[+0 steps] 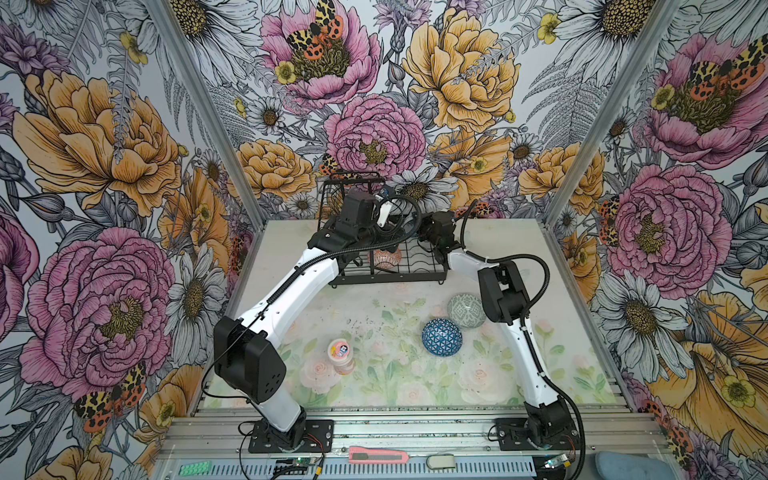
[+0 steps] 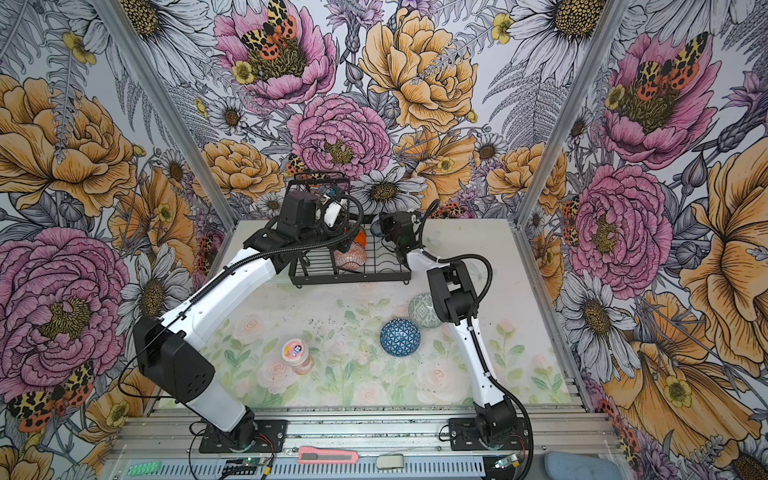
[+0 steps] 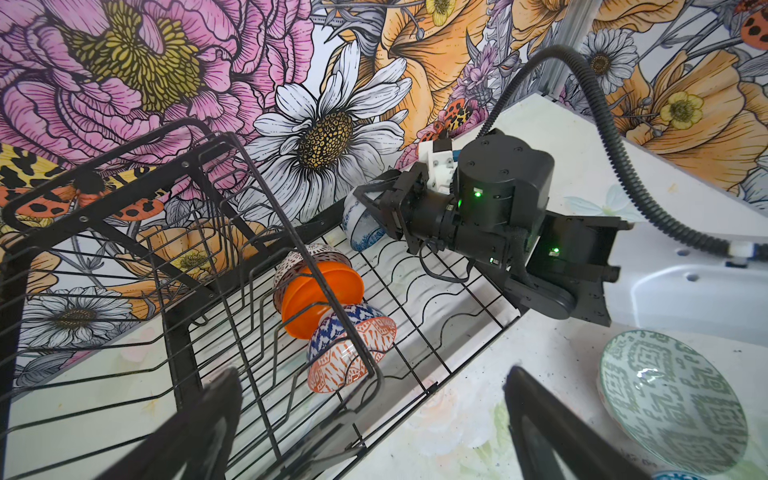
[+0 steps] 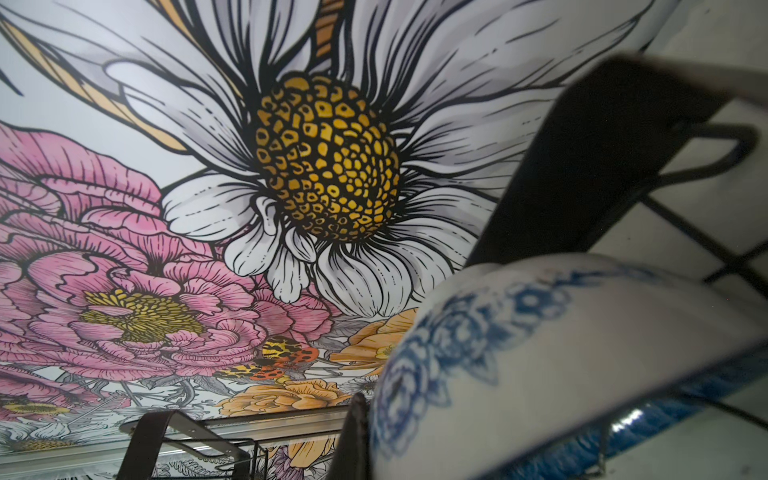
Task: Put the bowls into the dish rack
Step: 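Lower the blue-rose bowl into the rack slot beyond the orange bowl with the right gripper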
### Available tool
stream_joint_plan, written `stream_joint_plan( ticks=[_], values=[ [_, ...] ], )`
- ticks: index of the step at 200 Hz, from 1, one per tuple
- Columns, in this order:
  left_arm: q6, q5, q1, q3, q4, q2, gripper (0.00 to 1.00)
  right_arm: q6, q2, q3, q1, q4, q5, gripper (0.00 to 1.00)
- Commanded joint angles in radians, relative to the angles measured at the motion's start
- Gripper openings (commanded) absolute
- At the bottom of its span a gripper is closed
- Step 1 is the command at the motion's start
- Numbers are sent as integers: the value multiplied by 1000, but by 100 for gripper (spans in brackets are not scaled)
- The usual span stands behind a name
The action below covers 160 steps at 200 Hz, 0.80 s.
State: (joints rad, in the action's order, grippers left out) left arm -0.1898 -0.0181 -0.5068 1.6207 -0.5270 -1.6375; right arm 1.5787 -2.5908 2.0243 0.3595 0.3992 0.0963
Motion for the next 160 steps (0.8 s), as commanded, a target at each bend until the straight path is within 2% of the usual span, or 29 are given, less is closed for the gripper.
stream_joint_plan(
  ticks=[1, 106, 160],
  values=[
    [10, 18, -10, -16, 26, 41, 99, 2, 46, 5, 10, -158, 8, 4],
    [3, 9, -22, -53, 24, 82, 99, -3, 82, -10, 16, -236, 8, 11],
    [0, 6, -28, -74, 25, 103, 99, -4, 120, -78, 26, -218, -10, 15]
  ],
)
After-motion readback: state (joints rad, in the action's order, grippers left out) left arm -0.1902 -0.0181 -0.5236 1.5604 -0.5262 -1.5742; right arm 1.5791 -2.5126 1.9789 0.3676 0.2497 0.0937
